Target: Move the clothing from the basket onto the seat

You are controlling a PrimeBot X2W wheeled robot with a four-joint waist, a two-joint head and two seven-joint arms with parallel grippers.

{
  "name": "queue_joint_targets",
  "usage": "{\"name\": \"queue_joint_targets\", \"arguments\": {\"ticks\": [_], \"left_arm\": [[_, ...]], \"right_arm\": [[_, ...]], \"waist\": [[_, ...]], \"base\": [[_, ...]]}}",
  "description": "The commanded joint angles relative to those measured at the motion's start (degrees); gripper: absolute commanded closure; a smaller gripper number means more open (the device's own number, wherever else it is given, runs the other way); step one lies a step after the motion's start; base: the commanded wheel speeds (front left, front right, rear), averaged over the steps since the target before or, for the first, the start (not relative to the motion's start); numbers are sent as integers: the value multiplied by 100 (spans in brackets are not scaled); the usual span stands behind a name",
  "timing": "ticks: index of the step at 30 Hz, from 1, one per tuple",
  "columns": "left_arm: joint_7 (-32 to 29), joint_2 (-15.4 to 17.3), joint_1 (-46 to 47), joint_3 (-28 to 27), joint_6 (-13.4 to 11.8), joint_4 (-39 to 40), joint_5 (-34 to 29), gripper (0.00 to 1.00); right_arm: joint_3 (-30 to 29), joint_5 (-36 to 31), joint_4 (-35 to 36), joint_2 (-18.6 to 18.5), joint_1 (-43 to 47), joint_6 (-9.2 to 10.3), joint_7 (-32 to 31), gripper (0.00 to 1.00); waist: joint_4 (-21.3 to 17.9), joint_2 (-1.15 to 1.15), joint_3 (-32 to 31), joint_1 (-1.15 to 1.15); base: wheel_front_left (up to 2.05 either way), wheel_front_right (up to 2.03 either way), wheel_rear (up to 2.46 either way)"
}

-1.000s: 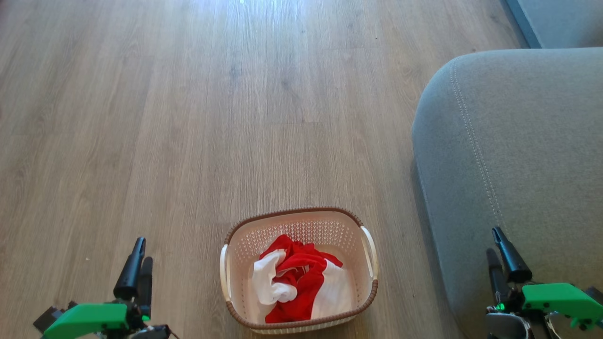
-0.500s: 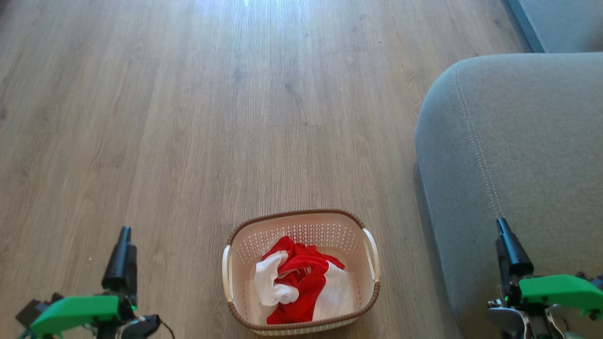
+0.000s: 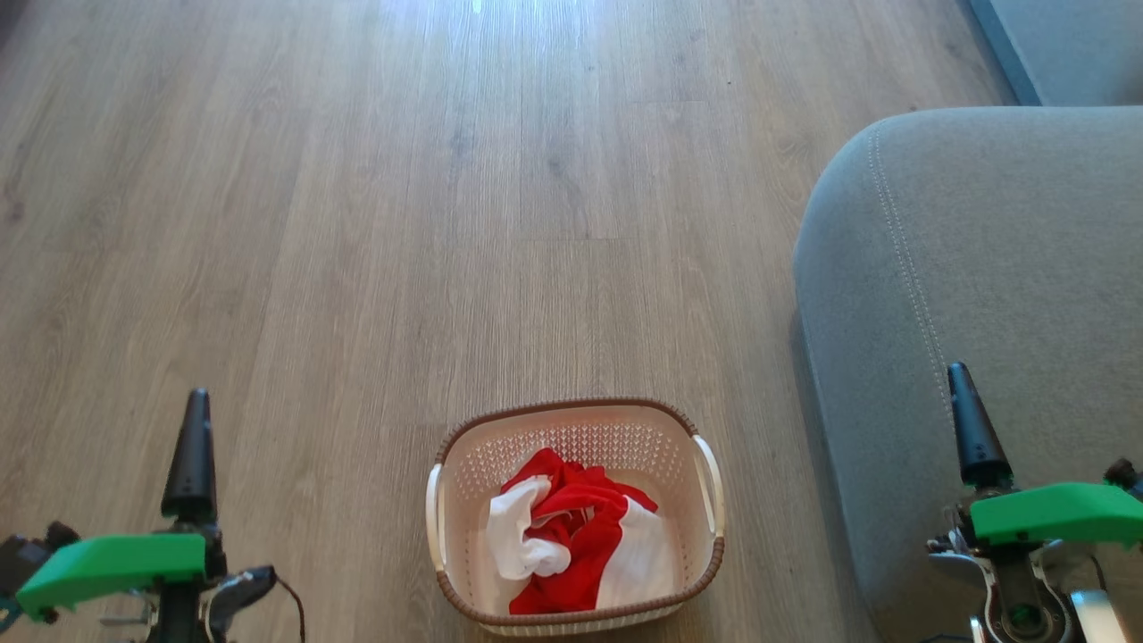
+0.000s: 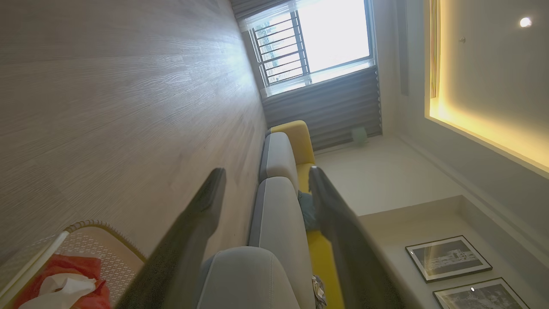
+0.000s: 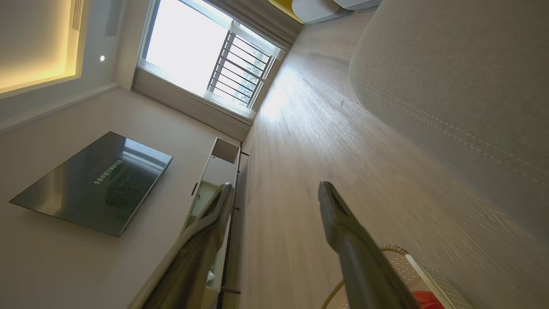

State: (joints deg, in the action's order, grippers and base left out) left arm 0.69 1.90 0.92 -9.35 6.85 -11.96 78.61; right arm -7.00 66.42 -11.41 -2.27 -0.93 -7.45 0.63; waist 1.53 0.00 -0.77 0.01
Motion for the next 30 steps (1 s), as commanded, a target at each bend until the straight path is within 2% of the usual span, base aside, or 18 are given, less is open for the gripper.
{"name": "queue_joint_targets", "arguments": {"ticks": [1, 8, 15, 22, 30], "left_arm": [[79, 49, 337, -138, 22, 303, -149, 0], [197, 53, 367, -188, 26, 626, -631, 0], [314, 58, 415, -277, -73, 937, -1107, 0], [431, 62, 452, -200, -332, 1406, -1829, 0], [566, 67, 463, 250, -701, 1970, -2886, 0]], "right_arm": [[84, -250, 300, -41, -344, -2, 75, 0], [131, -857, 565, -43, -385, -2, 193, 0], [247, -1509, 846, -45, -431, -2, 311, 0], [329, -2084, 1041, -46, -468, -2, 430, 0], [470, -2930, 1161, -48, -501, -2, 565, 0]], "waist": [[11, 0, 3, -1], [62, 0, 3, -1], [100, 0, 0, -1], [135, 0, 15, -1], [175, 0, 52, -1]], "base": [[0, 0, 0], [0, 0, 0], [0, 0, 0], [0, 0, 0], [0, 0, 0]]}}
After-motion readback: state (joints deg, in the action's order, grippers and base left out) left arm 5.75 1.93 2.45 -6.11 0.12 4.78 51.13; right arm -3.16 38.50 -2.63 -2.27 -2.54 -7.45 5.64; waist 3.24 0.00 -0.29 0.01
